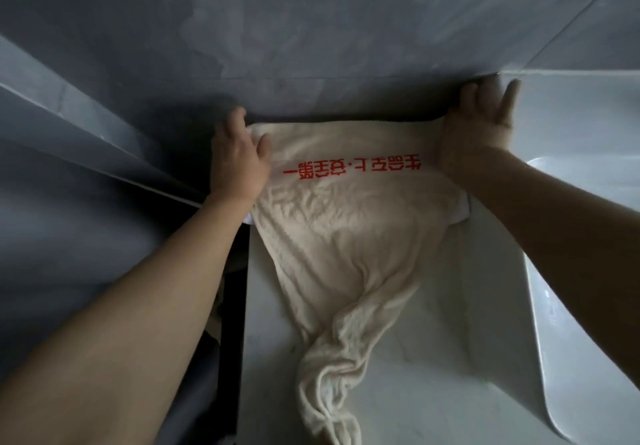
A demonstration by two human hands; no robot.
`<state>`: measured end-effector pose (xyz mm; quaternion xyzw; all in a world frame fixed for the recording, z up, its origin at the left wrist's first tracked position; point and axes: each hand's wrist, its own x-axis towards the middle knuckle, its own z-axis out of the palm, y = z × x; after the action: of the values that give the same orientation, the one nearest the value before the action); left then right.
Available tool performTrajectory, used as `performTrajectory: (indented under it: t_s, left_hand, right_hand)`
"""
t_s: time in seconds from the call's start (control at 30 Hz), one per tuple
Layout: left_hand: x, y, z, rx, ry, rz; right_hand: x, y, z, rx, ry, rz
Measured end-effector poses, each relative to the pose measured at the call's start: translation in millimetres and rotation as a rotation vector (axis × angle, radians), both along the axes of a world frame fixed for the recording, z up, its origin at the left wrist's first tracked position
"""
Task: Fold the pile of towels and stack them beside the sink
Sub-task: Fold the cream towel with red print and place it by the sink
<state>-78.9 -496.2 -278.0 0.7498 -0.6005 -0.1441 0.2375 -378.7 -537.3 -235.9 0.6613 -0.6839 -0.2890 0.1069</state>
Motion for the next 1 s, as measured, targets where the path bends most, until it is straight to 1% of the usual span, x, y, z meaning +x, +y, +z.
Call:
performTrajectory:
  t_s: [0.07,0.1,0.13,0.17,0.2,0.23,0.3,0.33,0.37,0.43,0.5,0.57,0.6,0.67,0.8,0.87,0.93,1.0]
  left_hand:
    - [-3.3,31.6,8.8,-0.069,0.071,0.093]
    - [-6.2,51.9,11.1,-0.037,0.15,0.153]
    - [-9.8,73.7,11.5,0.036,0.241,0.231]
    - [-13.5,96.2,10.1,0.14,0.313,0.314]
    - [-18.0,117.3,8.2,0.252,0.347,0.376]
    - [-23.1,135.5,6.8,0.359,0.339,0.398]
    - [-32.3,163.0,1.7,0.512,0.274,0.373]
    - [-35.7,170.7,-0.8,0.546,0.247,0.344]
    - [-39.0,175.2,-1.7,0.569,0.236,0.314]
    - [-45.1,178.2,0.2,0.59,0.285,0.301]
    - [-48.0,177.7,2.4,0.53,0.473,0.375]
    - [-50.0,177.5,5.0,0.443,0.67,0.475]
    - [-50.0,177.8,6.8,0.409,0.702,0.511]
    - [-48.2,180.1,8.9,0.359,0.667,0.548]
    - [-38.4,185.4,10.1,0.329,0.544,0.564]
    - [-34.2,186.0,11.9,0.348,0.442,0.524]
    - [-31.6,184.1,12.9,0.33,0.357,0.505]
    - [-29.2,180.6,14.1,0.294,0.292,0.517]
  right_hand:
    - [6.1,32.3,3.2,-0.178,-0.382,-0.048]
    - [11.1,57.0,3.0,-0.282,-0.567,-0.067]
    - [17.5,85.5,1.4,-0.35,-0.733,-0.12]
    - [23.9,114.6,-5.1,-0.355,-0.9,-0.228]
    - [28.5,139.9,-14.0,-0.307,-1.058,-0.385]
    - [29.9,158.4,-23.8,-0.255,-1.189,-0.586]
    - [30.2,178.1,-36.4,-0.212,-1.396,-1.062]
    - [28.4,182.7,-39.4,-0.202,-1.471,-1.21]
    - [25.8,185.2,-41.3,-0.158,-1.506,-1.246]
    - [22.9,184.4,-41.6,-0.092,-1.557,-1.194]
    - [22.7,181.8,-34.9,-0.085,-1.642,-1.217]
    - [21.9,179.2,-25.3,-0.093,-1.779,-1.355]
    - [21.3,178.8,-20.8,-0.086,-1.869,-1.432]
    - [18.8,180.6,-14.7,-0.04,-2.029,-1.488]
    - [10.2,183.0,-2.7,0.022,-2.332,-1.359]
    - [8.9,183.3,0.0,0.02,-2.419,-1.343]
    - [11.0,181.2,-1.6,-0.03,-2.37,-1.372]
    - [13.2,178.8,-2.6,-0.073,-2.2,-1.401]
